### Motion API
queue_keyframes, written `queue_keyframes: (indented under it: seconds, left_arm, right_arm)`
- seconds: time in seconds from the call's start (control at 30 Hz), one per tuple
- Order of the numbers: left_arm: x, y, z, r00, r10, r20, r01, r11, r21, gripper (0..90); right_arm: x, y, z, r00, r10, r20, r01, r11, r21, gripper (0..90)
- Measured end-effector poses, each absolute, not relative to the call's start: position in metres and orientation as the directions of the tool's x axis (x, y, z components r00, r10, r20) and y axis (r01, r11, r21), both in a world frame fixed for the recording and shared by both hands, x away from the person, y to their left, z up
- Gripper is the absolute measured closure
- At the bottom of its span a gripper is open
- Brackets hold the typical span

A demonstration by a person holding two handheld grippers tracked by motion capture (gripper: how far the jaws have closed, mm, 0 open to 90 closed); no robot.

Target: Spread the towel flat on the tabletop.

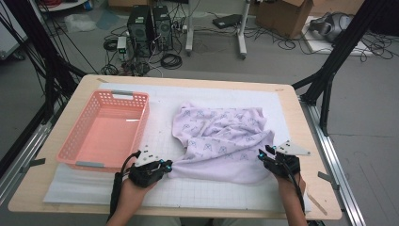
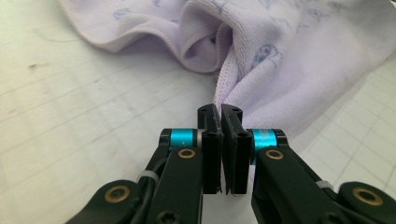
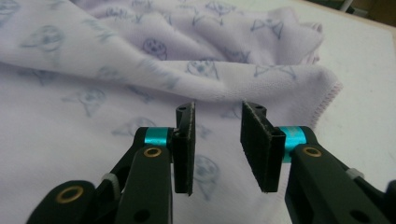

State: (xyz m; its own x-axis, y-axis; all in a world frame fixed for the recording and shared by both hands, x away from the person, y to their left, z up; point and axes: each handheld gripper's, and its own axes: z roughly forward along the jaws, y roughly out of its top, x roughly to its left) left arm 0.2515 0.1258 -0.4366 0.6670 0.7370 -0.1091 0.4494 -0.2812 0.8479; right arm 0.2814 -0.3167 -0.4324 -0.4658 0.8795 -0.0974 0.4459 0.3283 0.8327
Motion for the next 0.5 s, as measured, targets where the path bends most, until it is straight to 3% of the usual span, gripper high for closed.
queue_keyframes:
  seconds: [0.17, 0.27, 0.33, 0.5]
  left_arm:
    - [0.246, 0.133, -0.438, 0.649, 0.752, -0.112, 0.451, -0.262, 0.853, 84.6]
    - [0.249, 0.131, -0.441, 0.650, 0.746, -0.149, 0.466, -0.236, 0.852, 63.3]
    - [0.251, 0.126, -0.442, 0.665, 0.732, -0.146, 0.460, -0.248, 0.852, 56.0]
    - [0.266, 0.110, -0.443, 0.688, 0.709, -0.152, 0.467, -0.273, 0.841, 48.4]
  right_arm:
    - [0.271, -0.323, -0.433, -0.498, 0.864, -0.073, 0.474, 0.342, 0.812, 59.9]
    - [0.262, -0.333, -0.434, -0.492, 0.866, -0.094, 0.490, 0.364, 0.792, 62.2]
    - [0.257, -0.343, -0.436, -0.490, 0.868, -0.080, 0.505, 0.357, 0.786, 62.7]
    - [0.251, -0.350, -0.437, -0.551, 0.835, -0.009, 0.499, 0.338, 0.798, 61.8]
